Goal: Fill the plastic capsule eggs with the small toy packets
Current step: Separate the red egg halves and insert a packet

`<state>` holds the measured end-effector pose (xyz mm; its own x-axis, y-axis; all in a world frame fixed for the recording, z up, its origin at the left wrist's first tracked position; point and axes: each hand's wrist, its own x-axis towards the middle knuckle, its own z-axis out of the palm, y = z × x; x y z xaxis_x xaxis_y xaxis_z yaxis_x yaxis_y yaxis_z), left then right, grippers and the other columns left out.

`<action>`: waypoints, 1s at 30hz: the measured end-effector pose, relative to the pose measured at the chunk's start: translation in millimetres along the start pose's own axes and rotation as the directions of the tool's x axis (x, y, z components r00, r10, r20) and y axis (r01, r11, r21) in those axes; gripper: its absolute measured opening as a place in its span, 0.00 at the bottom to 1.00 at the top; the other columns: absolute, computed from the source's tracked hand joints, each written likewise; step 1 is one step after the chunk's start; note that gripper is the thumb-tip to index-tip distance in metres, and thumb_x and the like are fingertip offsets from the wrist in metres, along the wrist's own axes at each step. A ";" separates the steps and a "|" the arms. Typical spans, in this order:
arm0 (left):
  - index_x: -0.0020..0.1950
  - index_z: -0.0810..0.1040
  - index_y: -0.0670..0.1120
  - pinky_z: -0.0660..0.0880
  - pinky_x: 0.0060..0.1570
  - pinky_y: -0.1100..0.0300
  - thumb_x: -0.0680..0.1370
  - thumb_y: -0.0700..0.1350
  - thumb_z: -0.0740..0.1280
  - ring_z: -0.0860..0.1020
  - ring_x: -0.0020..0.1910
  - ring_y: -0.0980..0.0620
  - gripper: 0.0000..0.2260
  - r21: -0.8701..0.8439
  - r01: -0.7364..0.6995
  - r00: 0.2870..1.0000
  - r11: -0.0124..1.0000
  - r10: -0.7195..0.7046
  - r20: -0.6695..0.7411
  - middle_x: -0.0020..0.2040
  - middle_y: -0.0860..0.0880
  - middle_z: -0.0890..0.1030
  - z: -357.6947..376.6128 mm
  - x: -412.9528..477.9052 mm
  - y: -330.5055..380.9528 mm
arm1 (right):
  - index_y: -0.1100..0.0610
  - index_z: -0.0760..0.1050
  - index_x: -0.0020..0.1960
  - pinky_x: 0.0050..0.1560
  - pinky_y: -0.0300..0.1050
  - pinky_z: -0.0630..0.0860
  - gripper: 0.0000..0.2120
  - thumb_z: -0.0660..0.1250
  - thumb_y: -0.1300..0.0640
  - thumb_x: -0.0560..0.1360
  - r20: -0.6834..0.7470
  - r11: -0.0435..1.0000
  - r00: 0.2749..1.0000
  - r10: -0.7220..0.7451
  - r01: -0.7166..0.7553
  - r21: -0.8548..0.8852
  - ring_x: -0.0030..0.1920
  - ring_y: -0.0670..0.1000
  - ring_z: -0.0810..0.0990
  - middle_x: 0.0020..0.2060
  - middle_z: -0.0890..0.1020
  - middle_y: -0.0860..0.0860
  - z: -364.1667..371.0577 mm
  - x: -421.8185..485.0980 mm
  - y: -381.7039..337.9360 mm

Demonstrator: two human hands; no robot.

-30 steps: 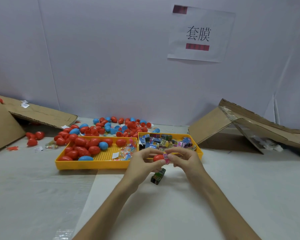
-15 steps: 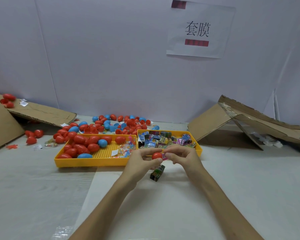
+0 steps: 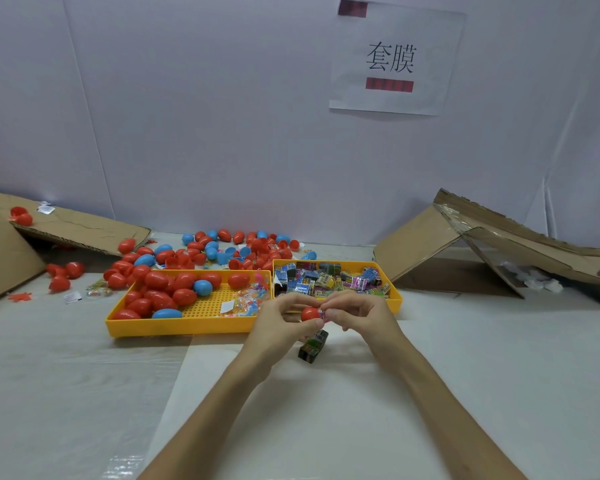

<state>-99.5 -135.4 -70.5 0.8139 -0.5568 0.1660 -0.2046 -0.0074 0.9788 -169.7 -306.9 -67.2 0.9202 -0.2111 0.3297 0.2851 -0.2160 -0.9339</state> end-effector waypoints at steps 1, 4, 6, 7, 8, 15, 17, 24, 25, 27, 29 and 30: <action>0.52 0.84 0.51 0.79 0.37 0.64 0.73 0.40 0.78 0.85 0.42 0.55 0.10 -0.002 0.000 1.000 1.000 0.000 0.000 0.50 0.49 0.85 -0.1 -0.3 0.1 | 0.49 0.88 0.43 0.38 0.39 0.75 0.09 0.75 0.63 0.73 0.001 1.000 1.000 0.002 -0.002 0.002 0.44 0.47 0.82 0.46 0.86 0.50 0.3 -0.5 -0.3; 0.51 0.84 0.51 0.79 0.37 0.64 0.73 0.40 0.78 0.85 0.41 0.55 0.10 0.003 -0.005 1.000 1.000 0.005 -0.003 0.50 0.48 0.84 -0.1 -0.5 0.3 | 0.50 0.88 0.43 0.39 0.39 0.75 0.08 0.75 0.63 0.73 0.003 1.000 1.000 0.008 -0.008 0.008 0.44 0.47 0.81 0.46 0.85 0.50 1.0 -0.6 -0.5; 0.51 0.83 0.51 0.79 0.37 0.64 0.73 0.40 0.78 0.85 0.41 0.54 0.10 0.010 -0.005 1.000 1.000 0.005 -0.009 0.50 0.48 0.84 0.3 -0.2 -0.4 | 0.50 0.88 0.43 0.39 0.40 0.75 0.09 0.75 0.63 0.73 0.003 1.000 1.000 0.009 -0.009 0.005 0.44 0.47 0.82 0.46 0.86 0.50 1.0 -0.3 -0.1; 0.50 0.83 0.51 0.80 0.37 0.63 0.72 0.41 0.78 0.85 0.41 0.53 0.10 0.012 -0.006 1.000 1.000 0.006 -0.011 0.50 0.48 0.84 0.7 0.1 -0.6 | 0.50 0.88 0.43 0.39 0.40 0.76 0.09 0.75 0.63 0.73 0.003 1.000 1.000 0.008 -0.008 0.003 0.44 0.47 0.82 0.46 0.86 0.50 0.7 0.0 0.0; 0.50 0.83 0.51 0.80 0.37 0.63 0.72 0.41 0.78 0.85 0.41 0.53 0.10 0.014 -0.006 1.000 1.000 0.006 -0.012 0.50 0.48 0.84 1.0 0.3 -0.7 | 0.49 0.88 0.43 0.39 0.40 0.76 0.09 0.75 0.64 0.73 0.001 1.000 1.000 0.006 -0.006 0.002 0.44 0.47 0.82 0.46 0.86 0.50 0.7 0.1 0.4; 0.51 0.83 0.49 0.82 0.38 0.60 0.73 0.41 0.78 0.86 0.39 0.51 0.09 -0.019 0.002 1.000 1.000 -0.002 -0.025 0.50 0.46 0.84 3.2 -0.6 -0.9 | 0.48 0.85 0.53 0.40 0.39 0.77 0.12 0.78 0.58 0.71 -0.008 1.000 1.000 0.016 -0.016 0.012 0.44 0.49 0.83 0.51 0.85 0.48 1.4 1.4 2.5; 0.52 0.82 0.48 0.82 0.39 0.59 0.74 0.42 0.78 0.86 0.38 0.50 0.09 -0.059 0.010 0.999 0.998 -0.013 -0.048 0.50 0.46 0.84 3.0 -0.4 0.8 | 0.49 0.82 0.56 0.40 0.40 0.77 0.17 0.78 0.55 0.68 -0.044 1.000 0.999 0.013 -0.012 0.020 0.47 0.49 0.84 0.54 0.85 0.46 2.2 2.2 2.4; 0.53 0.82 0.51 0.78 0.38 0.65 0.74 0.47 0.77 0.84 0.46 0.56 0.09 -0.140 0.004 0.988 0.990 -0.026 -0.154 0.49 0.53 0.85 -0.5 1.8 2.0 | 0.52 0.76 0.40 0.36 0.45 0.75 0.04 0.72 0.57 0.69 -0.280 0.931 0.911 -0.302 0.220 -0.290 0.35 0.47 0.76 0.34 0.79 0.43 8.5 -2.1 8.9; 0.53 0.83 0.51 0.79 0.39 0.65 0.74 0.47 0.77 0.84 0.47 0.56 0.09 -0.174 0.005 0.986 0.985 -0.034 -0.162 0.49 0.53 0.85 -0.6 2.2 1.9 | 0.52 0.76 0.40 0.34 0.47 0.76 0.05 0.72 0.58 0.70 -0.272 0.898 0.890 -0.365 0.261 -0.354 0.34 0.47 0.76 0.34 0.78 0.44 10.2 -3.1 9.3; 0.53 0.83 0.49 0.80 0.41 0.63 0.73 0.46 0.77 0.84 0.47 0.55 0.10 -0.245 0.004 0.984 0.970 -0.048 -0.173 0.47 0.53 0.86 -1.1 2.0 2.4 | 0.53 0.75 0.41 0.33 0.47 0.77 0.07 0.74 0.58 0.70 -0.239 0.834 0.853 -0.464 0.330 -0.442 0.34 0.48 0.78 0.35 0.78 0.45 13.7 -3.7 10.2; 0.54 0.83 0.46 0.81 0.42 0.62 0.72 0.45 0.77 0.85 0.47 0.52 0.12 -0.309 0.001 0.984 0.951 -0.056 -0.170 0.47 0.50 0.87 -1.5 1.3 3.6 | 0.54 0.75 0.44 0.35 0.41 0.78 0.11 0.77 0.56 0.70 -0.188 0.780 0.830 -0.525 0.381 -0.496 0.36 0.46 0.79 0.39 0.78 0.45 17.1 -3.9 11.6; 0.55 0.83 0.44 0.81 0.43 0.62 0.71 0.46 0.77 0.86 0.47 0.50 0.14 -0.345 -0.002 0.985 0.938 -0.058 -0.162 0.47 0.48 0.87 -1.5 0.8 4.4 | 0.53 0.75 0.47 0.36 0.38 0.78 0.13 0.78 0.55 0.69 -0.161 0.761 0.827 -0.538 0.395 -0.514 0.37 0.46 0.80 0.41 0.78 0.45 18.8 -4.0 12.1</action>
<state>-98.9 -134.7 -65.9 0.9019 -0.4131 0.1264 -0.0058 0.2809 0.9597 -164.9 -290.7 -82.4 0.5645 -0.2120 0.7977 0.4431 -0.7376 -0.5096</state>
